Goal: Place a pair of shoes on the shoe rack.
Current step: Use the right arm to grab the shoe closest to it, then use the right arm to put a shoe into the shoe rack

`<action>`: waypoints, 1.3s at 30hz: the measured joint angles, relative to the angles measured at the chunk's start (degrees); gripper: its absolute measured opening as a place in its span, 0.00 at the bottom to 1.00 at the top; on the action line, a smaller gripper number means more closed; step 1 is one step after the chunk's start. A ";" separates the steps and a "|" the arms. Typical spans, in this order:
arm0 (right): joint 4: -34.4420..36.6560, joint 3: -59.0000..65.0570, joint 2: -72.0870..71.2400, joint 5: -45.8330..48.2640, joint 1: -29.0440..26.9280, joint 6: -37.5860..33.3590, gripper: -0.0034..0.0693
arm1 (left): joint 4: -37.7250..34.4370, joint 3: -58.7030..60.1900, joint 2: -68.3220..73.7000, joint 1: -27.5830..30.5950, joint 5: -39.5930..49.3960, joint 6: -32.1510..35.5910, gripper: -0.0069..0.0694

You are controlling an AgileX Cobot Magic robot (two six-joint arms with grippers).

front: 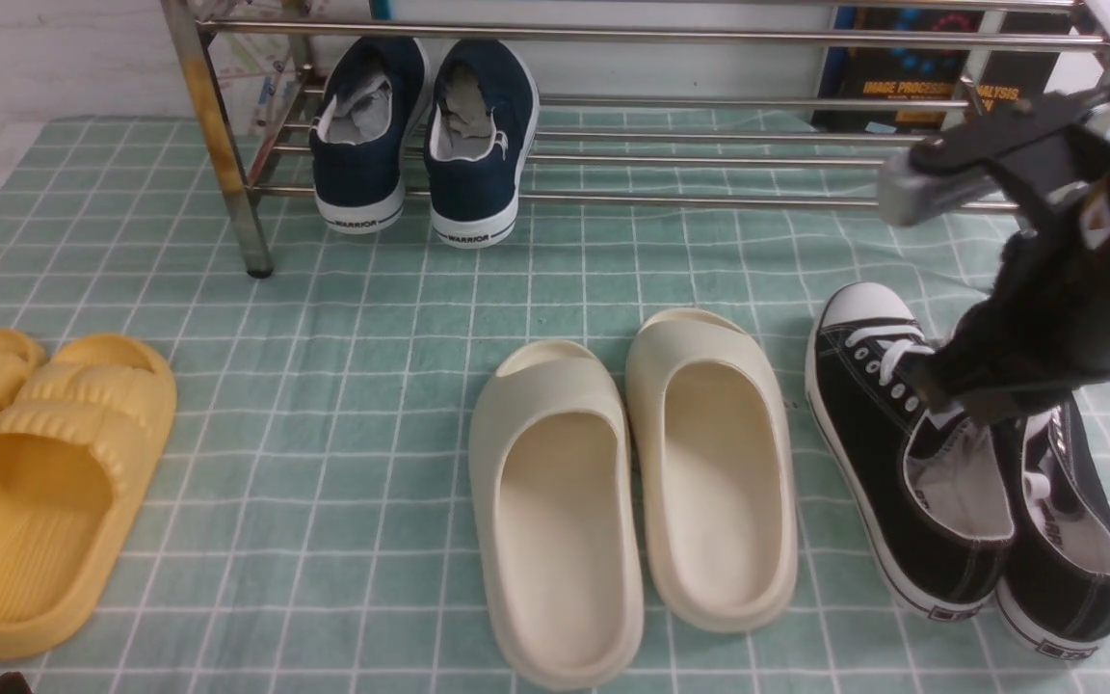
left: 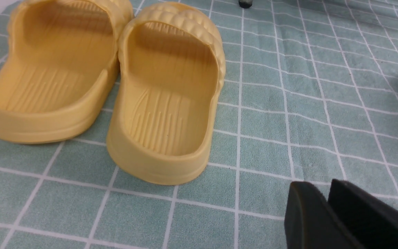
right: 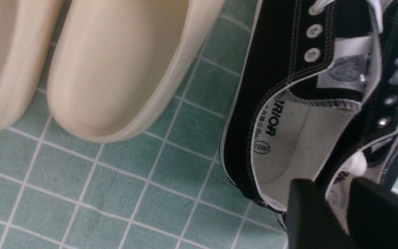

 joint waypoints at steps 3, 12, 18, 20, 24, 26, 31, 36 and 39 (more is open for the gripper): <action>1.07 -0.12 5.11 0.11 0.00 0.04 0.61 | 0.00 0.00 0.00 0.00 0.00 0.00 0.24; 3.43 2.17 14.06 -1.95 0.00 0.04 0.84 | 0.00 0.00 0.00 0.00 0.00 0.00 0.24; 3.61 6.77 15.07 -6.25 0.00 -0.01 0.67 | 0.00 0.00 0.00 0.00 0.00 0.00 0.25; 3.61 6.92 15.07 -6.38 0.00 -0.01 0.58 | 0.00 0.00 0.00 0.00 0.00 0.00 0.25; 3.27 7.19 14.83 -7.41 0.00 -0.01 0.16 | 0.00 0.00 0.00 0.00 0.00 0.00 0.25; 3.72 7.19 14.72 -7.52 0.00 -0.01 0.09 | 0.00 0.00 0.00 0.00 0.00 0.00 0.25; 4.53 5.17 10.49 -4.12 0.19 -1.28 0.08 | 0.00 0.00 0.00 0.00 0.00 0.00 0.25; 4.53 -1.20 7.79 -0.96 -0.05 -3.61 0.08 | 0.00 0.00 0.00 0.00 0.00 0.00 0.25; 4.53 -5.98 8.82 0.43 -1.39 -5.38 0.08 | 0.00 0.00 0.00 0.00 0.00 0.00 0.25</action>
